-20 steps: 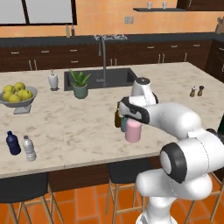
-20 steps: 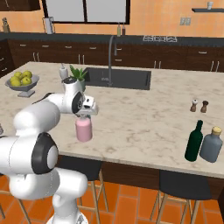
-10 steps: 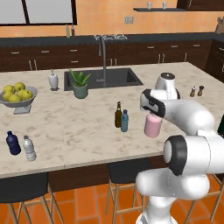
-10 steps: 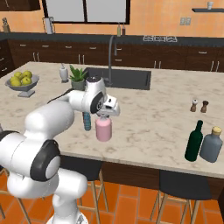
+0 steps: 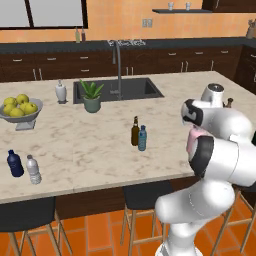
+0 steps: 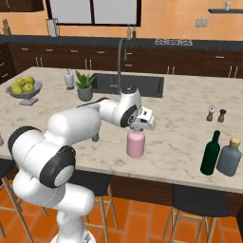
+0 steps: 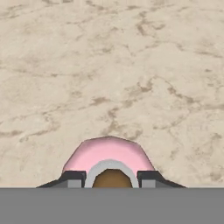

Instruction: Move the plastic bottles in the middle to the plastics group, and the glass bottles in the middle to the glass group.

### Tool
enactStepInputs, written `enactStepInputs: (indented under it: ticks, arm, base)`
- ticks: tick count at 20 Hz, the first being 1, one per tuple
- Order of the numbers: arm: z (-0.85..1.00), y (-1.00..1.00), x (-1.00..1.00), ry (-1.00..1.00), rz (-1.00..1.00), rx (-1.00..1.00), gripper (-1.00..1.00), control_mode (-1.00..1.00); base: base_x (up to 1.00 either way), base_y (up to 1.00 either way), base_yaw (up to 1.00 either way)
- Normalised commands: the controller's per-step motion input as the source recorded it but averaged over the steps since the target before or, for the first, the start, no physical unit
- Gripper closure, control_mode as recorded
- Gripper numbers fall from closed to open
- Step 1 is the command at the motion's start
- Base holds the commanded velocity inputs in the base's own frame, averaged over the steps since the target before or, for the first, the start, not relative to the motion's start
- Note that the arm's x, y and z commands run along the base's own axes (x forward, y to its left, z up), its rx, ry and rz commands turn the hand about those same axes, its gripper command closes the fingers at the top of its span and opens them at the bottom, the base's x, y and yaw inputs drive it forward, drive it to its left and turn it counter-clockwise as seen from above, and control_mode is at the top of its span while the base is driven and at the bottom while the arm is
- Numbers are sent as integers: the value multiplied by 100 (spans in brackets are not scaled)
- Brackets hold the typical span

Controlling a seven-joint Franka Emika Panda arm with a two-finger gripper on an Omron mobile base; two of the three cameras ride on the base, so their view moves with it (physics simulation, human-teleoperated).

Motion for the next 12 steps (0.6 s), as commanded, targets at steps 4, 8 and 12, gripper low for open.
enactStepInputs:
  ticks: [4, 8, 12]
  arm:
    - [5, -98, 46, -1, -11, 0, 100, -100]
    - [18, -91, 51, -8, -9, 0, 100, -100]
    - [12, -93, 26, -16, -7, 0, 100, -100]
  base:
    - [0, 0, 0]
    - [0, 0, 0]
    - [0, 0, 0]
